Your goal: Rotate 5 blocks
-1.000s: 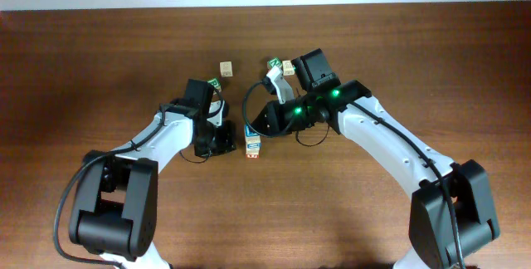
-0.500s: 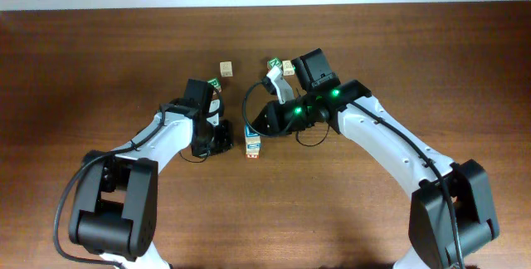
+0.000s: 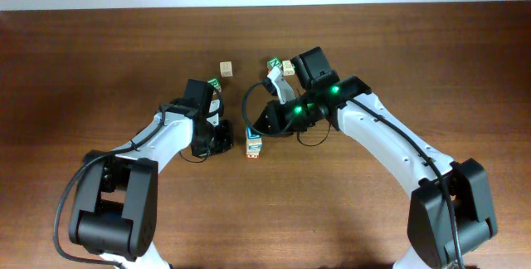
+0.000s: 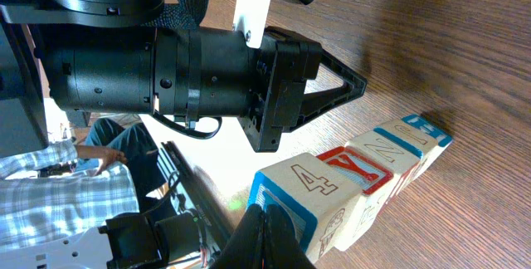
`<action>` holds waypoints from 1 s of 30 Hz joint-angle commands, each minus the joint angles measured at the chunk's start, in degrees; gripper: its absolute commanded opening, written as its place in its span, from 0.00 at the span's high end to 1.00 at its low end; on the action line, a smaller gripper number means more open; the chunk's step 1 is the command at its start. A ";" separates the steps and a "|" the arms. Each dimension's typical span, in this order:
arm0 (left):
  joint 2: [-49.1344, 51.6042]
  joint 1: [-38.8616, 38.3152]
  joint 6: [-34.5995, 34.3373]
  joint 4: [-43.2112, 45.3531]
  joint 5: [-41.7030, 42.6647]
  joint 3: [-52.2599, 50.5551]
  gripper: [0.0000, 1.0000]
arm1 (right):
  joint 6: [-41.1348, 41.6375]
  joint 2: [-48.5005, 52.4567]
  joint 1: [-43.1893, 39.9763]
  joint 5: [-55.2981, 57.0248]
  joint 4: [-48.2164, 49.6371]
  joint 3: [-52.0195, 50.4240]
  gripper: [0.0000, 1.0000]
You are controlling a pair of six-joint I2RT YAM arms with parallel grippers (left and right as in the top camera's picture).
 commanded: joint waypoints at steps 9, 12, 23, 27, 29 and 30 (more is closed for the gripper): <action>0.39 0.20 -0.76 0.07 -0.42 0.22 1.00 | 1.79 2.01 0.28 6.93 3.13 -0.09 0.96; 0.39 0.20 -0.76 0.04 -0.42 0.22 1.00 | 1.79 2.01 0.28 7.45 3.50 -0.09 0.96; 0.39 0.22 -0.72 -0.11 -0.44 0.22 1.00 | 2.23 2.03 2.71 9.57 2.99 -0.09 0.96; 0.39 1.51 -0.72 -0.11 -0.39 0.22 1.00 | 2.21 2.03 3.02 9.62 1.73 -0.09 0.96; 0.39 2.56 -0.72 -0.24 -0.37 0.22 1.00 | 2.21 2.03 2.99 9.77 1.75 -0.09 0.96; 0.39 2.93 -0.74 -0.35 -0.39 0.22 1.00 | 2.21 2.03 2.99 9.81 1.75 -0.09 0.96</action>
